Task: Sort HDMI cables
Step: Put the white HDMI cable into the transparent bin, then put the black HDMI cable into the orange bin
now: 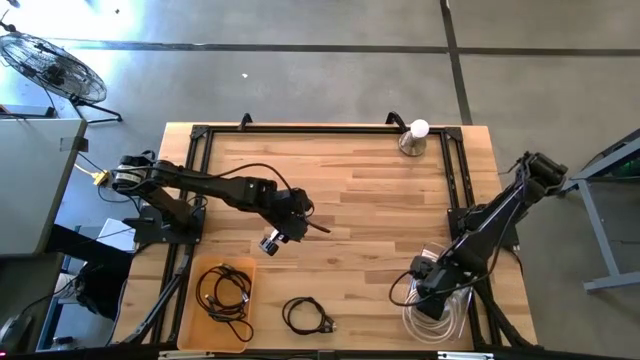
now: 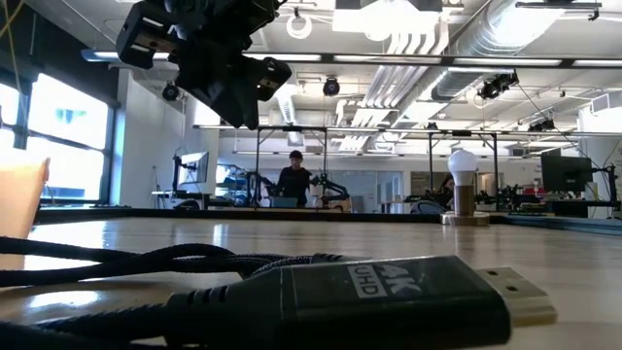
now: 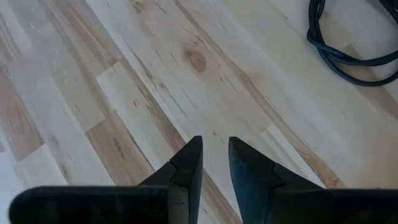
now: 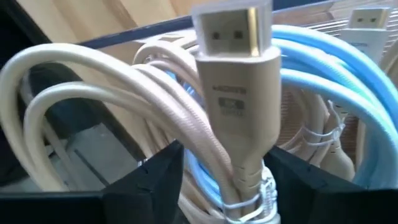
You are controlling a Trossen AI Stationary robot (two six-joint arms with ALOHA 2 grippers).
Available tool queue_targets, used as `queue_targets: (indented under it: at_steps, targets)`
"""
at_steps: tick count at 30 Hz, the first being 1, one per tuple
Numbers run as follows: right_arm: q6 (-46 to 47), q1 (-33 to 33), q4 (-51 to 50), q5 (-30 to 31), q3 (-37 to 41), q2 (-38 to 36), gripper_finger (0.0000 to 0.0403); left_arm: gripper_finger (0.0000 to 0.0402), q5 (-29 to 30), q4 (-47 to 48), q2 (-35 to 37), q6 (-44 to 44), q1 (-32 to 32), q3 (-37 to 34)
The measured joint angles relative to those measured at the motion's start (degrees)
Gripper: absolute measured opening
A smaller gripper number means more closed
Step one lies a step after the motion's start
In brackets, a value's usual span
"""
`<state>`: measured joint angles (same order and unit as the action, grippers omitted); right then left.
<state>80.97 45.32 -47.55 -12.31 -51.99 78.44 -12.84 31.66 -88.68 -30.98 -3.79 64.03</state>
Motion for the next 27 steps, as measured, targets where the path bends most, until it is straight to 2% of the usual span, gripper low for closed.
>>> queue_targets:
  at_steps: [6, 13, 19, 27]
  targets:
    - [0.3, 0.02, 2.09, -1.6, 0.04, -2.19, 0.0194, 0.0075, 0.06, 0.0, 0.0, 1.04, 0.0, 0.0]
    - [4.18, 0.04, 3.39, -1.3, 0.04, -8.05, 0.0196, 0.0075, 0.11, 0.0, 0.0, 1.09, 0.0, 0.0]
    - [2.78, 0.07, 8.9, 4.63, 0.04, -14.57, 0.0196, 0.0075, 0.09, 0.0, 0.0, 1.09, 0.0, 0.0]
    - [-8.16, 0.07, 17.15, 15.08, -0.04, -22.69, 0.0197, 0.0075, 0.07, 0.17, 0.0, 1.09, 0.0, 0.0]
